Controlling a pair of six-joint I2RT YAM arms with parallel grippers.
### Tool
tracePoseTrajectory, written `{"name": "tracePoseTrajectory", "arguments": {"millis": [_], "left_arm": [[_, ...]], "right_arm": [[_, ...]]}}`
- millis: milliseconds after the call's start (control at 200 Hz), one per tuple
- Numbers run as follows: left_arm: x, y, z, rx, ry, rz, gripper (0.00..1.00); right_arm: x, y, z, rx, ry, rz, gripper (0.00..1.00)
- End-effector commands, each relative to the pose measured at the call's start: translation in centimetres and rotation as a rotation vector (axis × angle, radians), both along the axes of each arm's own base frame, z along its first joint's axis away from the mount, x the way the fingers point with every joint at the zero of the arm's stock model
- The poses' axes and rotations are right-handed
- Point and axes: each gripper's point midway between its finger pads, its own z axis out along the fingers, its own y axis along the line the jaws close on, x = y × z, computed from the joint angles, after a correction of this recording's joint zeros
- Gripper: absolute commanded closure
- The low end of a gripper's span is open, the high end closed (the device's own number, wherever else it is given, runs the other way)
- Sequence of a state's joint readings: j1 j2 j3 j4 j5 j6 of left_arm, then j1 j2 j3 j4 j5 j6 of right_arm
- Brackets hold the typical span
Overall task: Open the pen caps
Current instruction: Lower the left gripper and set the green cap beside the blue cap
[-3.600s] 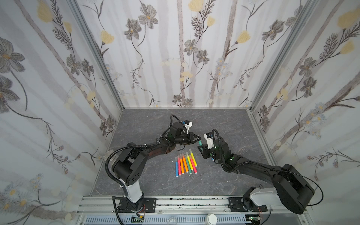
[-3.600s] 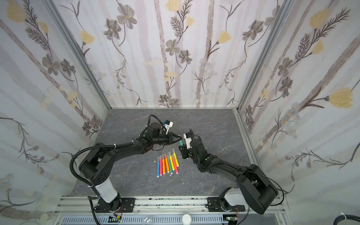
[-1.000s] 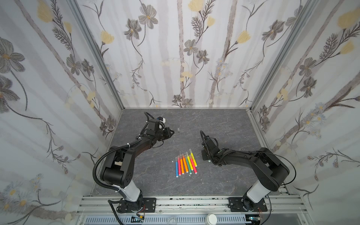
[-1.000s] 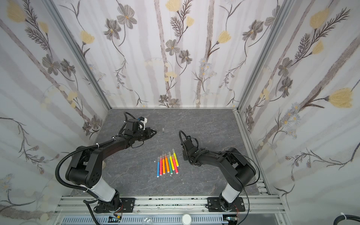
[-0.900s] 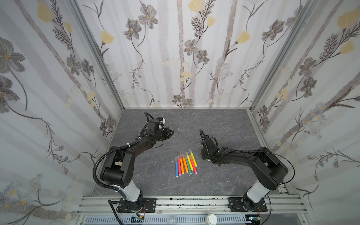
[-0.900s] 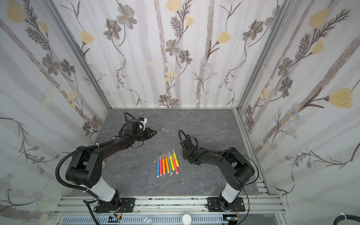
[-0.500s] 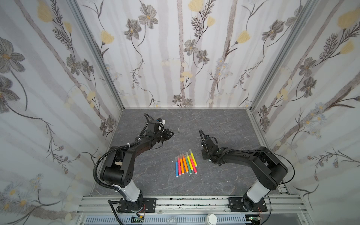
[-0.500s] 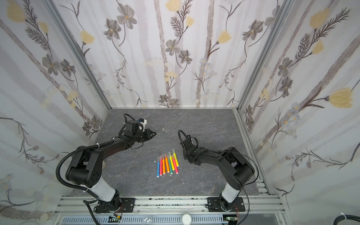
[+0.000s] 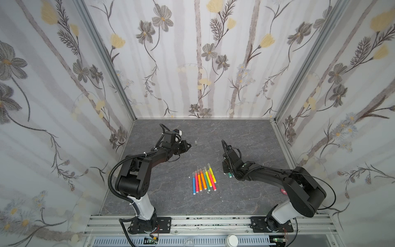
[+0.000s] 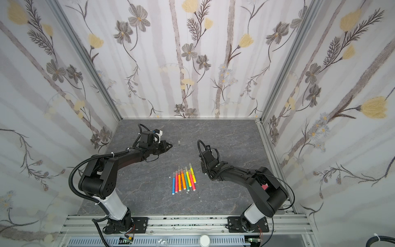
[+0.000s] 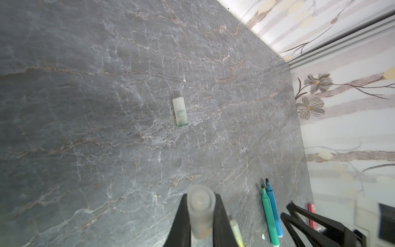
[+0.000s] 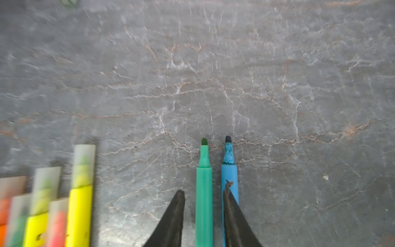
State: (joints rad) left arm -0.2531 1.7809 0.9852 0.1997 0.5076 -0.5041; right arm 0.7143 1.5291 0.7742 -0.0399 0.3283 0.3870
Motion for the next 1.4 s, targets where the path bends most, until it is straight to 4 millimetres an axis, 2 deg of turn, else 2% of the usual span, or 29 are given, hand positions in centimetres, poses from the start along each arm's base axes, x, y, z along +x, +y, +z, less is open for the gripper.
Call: {"name": "tracePoseTrajectory", "arguments": {"millis": [0, 185, 350, 395, 410, 445, 734, 979, 1219, 1319, 1334, 1394], "left_arm": [[1.8, -0.2, -0.2, 0.007, -0.026, 0.008, 1.00], [3.7, -0.8, -2.4, 0.008, 0.013, -0.002, 1.00], [4.4, -1.4, -3.8, 0.006, 0.041, -0.018, 0.95], [4.5, -1.4, -4.2, 0.008, 0.047, -0.018, 0.94], [4.5, -1.4, -4.3, 0.009, 0.049, -0.018, 0.94], [4.6, -1.4, -4.5, 0.010, 0.051, -0.020, 0.93], [5.0, -1.8, -6.1, 0.013, 0.083, -0.031, 0.83], [5.1, -1.8, -6.3, 0.011, 0.086, -0.032, 0.71], [4.8, -1.6, -6.1, 0.030, 0.085, -0.036, 0.69], [4.6, -1.2, -5.2, 0.033, 0.059, -0.021, 0.68], [4.6, -1.1, -5.0, 0.033, 0.054, -0.016, 0.68], [4.6, -1.0, -4.0, 0.020, 0.037, -0.008, 0.68]], "right_arm": [[-0.1, 0.5, 1.5, 0.043, -0.027, 0.021, 0.67], [-0.7, 0.6, 3.0, 0.073, -0.042, 0.032, 0.66], [-0.9, 0.7, 3.7, 0.094, -0.051, 0.037, 0.66], [-0.9, 0.7, 3.8, 0.098, -0.050, 0.038, 0.66], [-1.5, 0.3, 2.7, 0.083, -0.030, 0.037, 0.66], [-1.6, 0.1, 2.4, 0.079, -0.024, 0.036, 0.66], [-1.7, 0.3, 2.2, 0.087, -0.018, 0.038, 0.66], [-1.8, 0.4, 1.9, 0.081, -0.010, 0.041, 0.66], [-1.8, 0.6, 1.4, 0.082, 0.004, 0.042, 0.66], [-2.2, 0.8, 0.6, 0.057, 0.045, 0.054, 0.66], [-1.7, 1.5, 1.7, 0.075, 0.028, 0.059, 0.66], [-1.8, 1.9, 2.0, 0.073, 0.034, 0.073, 0.65]]}}
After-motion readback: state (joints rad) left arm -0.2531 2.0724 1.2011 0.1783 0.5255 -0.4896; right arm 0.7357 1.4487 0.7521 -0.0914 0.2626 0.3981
